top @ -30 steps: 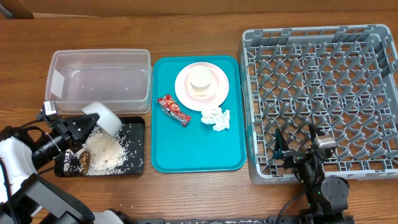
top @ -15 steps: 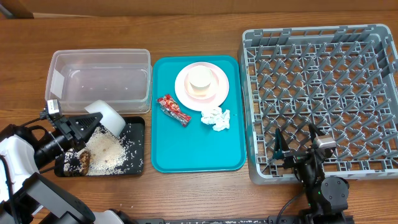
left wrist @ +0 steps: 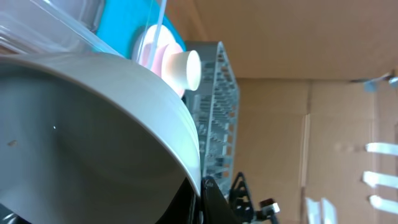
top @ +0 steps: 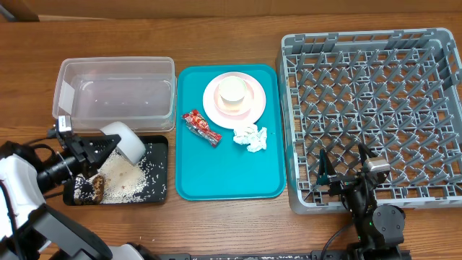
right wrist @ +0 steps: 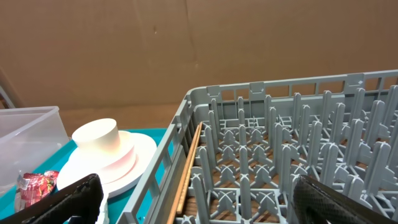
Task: Sort waste into correct bins and load items into the dishwasher
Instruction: 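Tilt the bowl with the left gripper to dump rice onto black tray, then carry the empty bowl back and set it on the teal tray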
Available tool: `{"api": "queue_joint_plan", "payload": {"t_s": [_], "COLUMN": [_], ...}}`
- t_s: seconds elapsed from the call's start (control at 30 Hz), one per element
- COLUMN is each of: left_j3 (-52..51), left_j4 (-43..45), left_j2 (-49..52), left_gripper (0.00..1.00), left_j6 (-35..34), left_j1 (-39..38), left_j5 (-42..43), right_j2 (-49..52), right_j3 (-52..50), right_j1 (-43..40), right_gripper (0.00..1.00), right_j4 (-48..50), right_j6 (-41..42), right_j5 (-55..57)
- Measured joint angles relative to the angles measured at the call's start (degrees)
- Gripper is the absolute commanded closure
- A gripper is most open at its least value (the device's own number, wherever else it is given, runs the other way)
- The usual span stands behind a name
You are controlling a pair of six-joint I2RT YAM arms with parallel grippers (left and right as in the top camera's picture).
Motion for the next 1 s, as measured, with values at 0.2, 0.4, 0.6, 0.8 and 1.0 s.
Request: {"api": "queue_joint_plan", "payload": {"t_s": [0.2,0.4,0.6,0.8,1.0], "left_j3": [4.2,5.1,5.1,5.2,5.2], "left_j4": [1.7,7.3,10.3,13.3,15.7], "left_j2": [-4.6,-8.9,-10.0,-9.9,-7.6], "left_gripper": [0.96,0.96,0.96,0.96,0.96], "left_j6": [-6.2,-17.5,-30.1,-42.8,-53.6], "left_j1": [-7.5,-23.8,-45.3,-66.6,-80.5], "left_j5": [-7.4,-19.1,-35.5,-51.3,-64.2], "right_j2": [0.0,0.0,0.0,0.0,0.0], "right_j3": [0.0,0.0,0.0,0.0,0.0], "right_j1": [0.0,0.0,0.0,0.0,0.0], "right_gripper": [0.0,0.0,0.0,0.0,0.0], "right_j4": [0.0,0.0,0.0,0.0,0.0], "right_j6": [0.0,0.0,0.0,0.0,0.0], "right_j5": [0.0,0.0,0.0,0.0,0.0]}}
